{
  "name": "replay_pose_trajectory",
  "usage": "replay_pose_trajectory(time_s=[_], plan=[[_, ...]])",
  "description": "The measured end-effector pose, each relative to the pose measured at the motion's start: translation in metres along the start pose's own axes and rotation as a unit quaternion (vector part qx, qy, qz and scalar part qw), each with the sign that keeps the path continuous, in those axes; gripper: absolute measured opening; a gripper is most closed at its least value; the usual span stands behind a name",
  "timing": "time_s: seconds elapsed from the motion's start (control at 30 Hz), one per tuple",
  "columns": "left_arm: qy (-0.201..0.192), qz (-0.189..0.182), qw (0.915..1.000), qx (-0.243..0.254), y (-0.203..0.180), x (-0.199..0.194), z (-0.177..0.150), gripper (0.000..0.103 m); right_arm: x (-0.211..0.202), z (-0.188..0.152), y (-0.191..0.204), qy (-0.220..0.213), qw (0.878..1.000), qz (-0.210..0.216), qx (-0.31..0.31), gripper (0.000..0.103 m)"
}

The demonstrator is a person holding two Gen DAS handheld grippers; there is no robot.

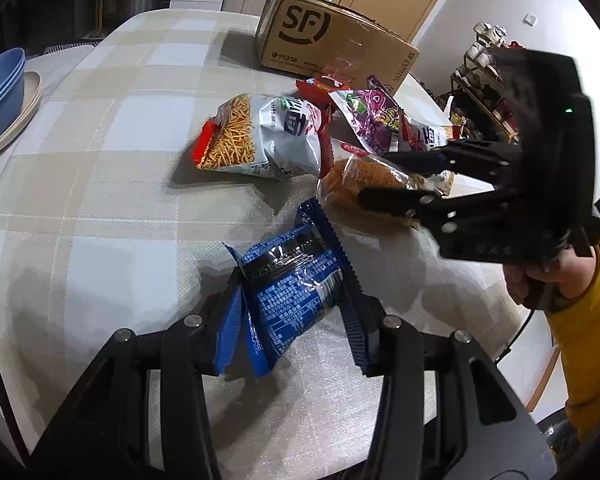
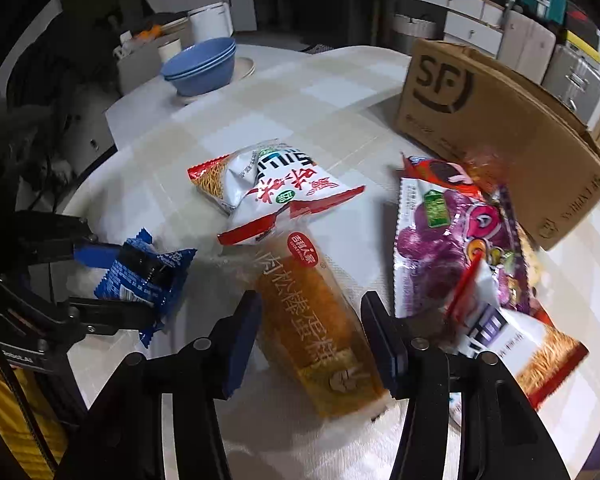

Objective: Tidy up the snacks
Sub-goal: 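Grasp the wrapped bread roll with the right gripper, then carry the cookie packet and bread roll over the box with both grippers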

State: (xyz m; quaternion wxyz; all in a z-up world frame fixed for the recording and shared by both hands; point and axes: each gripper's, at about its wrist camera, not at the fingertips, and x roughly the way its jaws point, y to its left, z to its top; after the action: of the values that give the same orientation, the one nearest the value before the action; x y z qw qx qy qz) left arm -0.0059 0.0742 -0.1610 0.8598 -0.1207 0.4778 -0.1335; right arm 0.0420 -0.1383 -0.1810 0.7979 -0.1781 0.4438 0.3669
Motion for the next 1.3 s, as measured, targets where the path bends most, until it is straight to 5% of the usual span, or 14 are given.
replay_pose_trajectory(time_s=[0.23, 0.6, 1.0, 1.3], plan=[[0.001, 0.002, 1.0, -0.005, 0.002, 0.0, 0.001, 0.042, 0.011, -0.004, 0.0, 0.027, 0.999, 0.027, 0.018, 0.048], [-0.006, 0.003, 1.0, 0.002, -0.003, -0.008, -0.001, 0.042, -0.004, -0.032, -0.013, -0.005, 0.994, 0.066, 0.089, 0.039], [-0.021, 0.004, 0.9997, 0.014, -0.012, -0.028, 0.008, 0.042, -0.086, -0.061, -0.033, -0.128, 0.966, 0.11, 0.195, 0.038], [-0.08, -0.003, 0.9962, 0.036, -0.026, -0.074, 0.062, 0.042, -0.158, -0.039, -0.052, -0.225, 0.934, 0.133, 0.243, 0.038]])
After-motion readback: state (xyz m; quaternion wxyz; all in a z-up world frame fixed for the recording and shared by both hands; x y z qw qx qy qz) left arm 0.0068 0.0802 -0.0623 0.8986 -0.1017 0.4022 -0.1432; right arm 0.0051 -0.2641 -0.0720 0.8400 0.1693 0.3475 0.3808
